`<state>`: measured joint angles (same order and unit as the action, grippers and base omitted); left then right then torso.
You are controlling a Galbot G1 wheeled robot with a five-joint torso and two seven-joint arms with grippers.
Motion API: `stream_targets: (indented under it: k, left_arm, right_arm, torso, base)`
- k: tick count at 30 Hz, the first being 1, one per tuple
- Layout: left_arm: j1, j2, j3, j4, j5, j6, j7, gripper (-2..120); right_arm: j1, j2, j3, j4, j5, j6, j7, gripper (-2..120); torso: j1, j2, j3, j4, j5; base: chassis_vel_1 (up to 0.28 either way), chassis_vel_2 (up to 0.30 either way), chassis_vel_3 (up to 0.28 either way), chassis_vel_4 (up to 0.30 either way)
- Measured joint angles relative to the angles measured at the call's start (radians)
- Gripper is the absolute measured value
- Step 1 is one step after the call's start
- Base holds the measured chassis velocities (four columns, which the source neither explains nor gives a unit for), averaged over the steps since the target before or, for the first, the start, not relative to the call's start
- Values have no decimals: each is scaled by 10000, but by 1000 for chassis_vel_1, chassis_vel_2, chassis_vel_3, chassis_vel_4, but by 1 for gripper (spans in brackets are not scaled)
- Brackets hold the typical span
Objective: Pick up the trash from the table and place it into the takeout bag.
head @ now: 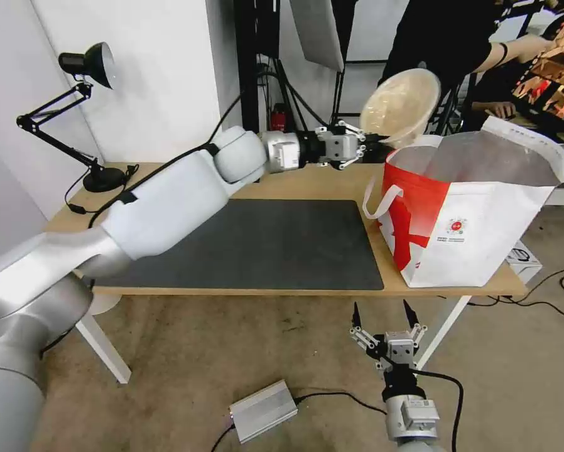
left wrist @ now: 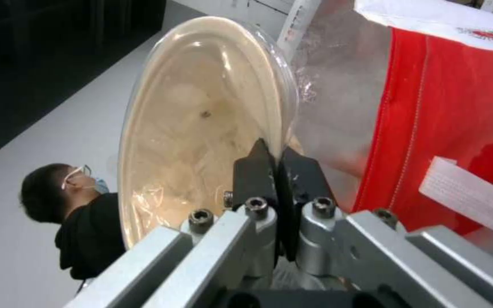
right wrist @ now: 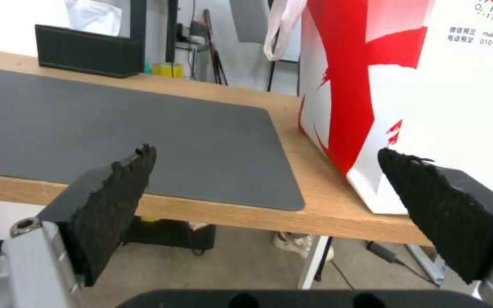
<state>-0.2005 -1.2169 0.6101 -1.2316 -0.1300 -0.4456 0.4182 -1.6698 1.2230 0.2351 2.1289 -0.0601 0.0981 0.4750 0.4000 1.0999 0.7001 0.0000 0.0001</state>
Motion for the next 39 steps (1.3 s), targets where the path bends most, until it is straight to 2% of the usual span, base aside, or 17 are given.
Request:
stream_targets:
  k: [12,19,39]
  left_arm:
    - [-25,-932,85,860,446,-283,199,0]
    - [95,-1196,130,1139,625,-386,232,0]
    - [344,-2505,-192,2673,1501,-1050,413,0]
  right_arm:
    - [26,68,34,7,5,4,-5,99]
    - [35,116,35,4,9,4,-9,99]
    - [99,196,32,-77,38,4,-12,99]
  torso:
    - [0,0,-1,-1,1]
    - [0,0,-1,1,-1]
    - [0,0,-1,0,0]
  base:
    - [0,0,0,0]
    - [0,0,0,0]
    - [0,0,0,0]
